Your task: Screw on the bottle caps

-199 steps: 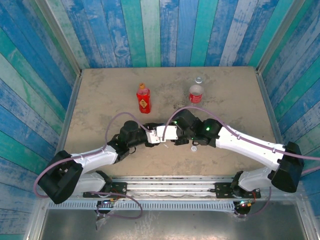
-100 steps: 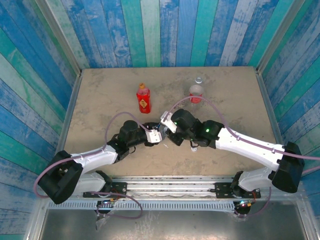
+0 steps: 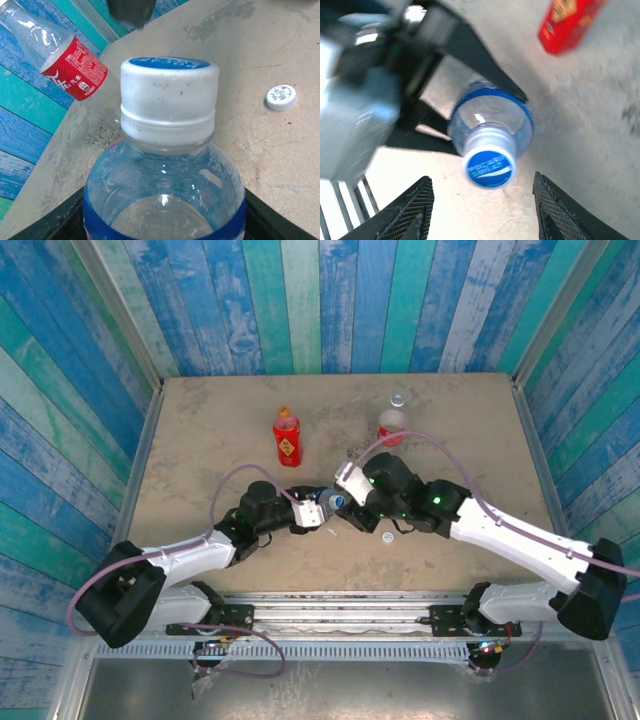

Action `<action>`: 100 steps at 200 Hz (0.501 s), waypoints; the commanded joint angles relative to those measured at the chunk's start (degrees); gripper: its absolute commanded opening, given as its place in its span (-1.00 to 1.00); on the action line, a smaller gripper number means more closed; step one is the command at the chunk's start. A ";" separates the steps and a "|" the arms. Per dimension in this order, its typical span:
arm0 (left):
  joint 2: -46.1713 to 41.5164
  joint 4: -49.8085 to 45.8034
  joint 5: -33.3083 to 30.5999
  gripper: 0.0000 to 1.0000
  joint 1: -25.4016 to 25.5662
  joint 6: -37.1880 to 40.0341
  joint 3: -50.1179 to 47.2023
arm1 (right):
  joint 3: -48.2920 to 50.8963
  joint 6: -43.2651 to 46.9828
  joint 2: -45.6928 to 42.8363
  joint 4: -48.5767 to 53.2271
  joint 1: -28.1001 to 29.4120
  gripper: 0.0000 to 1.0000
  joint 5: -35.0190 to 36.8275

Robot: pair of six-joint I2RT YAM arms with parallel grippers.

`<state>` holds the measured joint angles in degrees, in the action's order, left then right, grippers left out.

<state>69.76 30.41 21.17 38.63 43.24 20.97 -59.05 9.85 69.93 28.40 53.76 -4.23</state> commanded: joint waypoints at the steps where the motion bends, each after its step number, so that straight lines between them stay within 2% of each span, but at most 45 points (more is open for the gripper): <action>1: -0.32 1.49 1.28 0.18 0.20 -0.27 -0.03 | 2.03 25.05 -3.23 1.01 0.50 0.11 -4.31; 15: -0.45 1.23 1.07 0.18 0.21 -0.22 -0.09 | 2.00 30.28 -3.20 -0.25 0.95 0.13 -0.52; 41: -0.59 1.05 0.98 0.19 0.16 -0.21 -0.01 | -0.45 34.40 -0.81 -0.63 1.17 0.19 5.27; 72: -0.65 0.83 1.09 0.19 0.19 -0.21 0.12 | -2.09 35.86 2.83 -0.63 1.04 0.16 6.07; 100: -0.91 0.70 1.08 0.18 0.20 -0.23 -0.05 | -2.74 35.31 5.66 -1.02 1.05 0.00 5.24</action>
<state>69.76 30.39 21.58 38.63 43.24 20.97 -60.25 43.35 73.97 27.75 54.68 0.32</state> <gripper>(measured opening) 0.613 0.537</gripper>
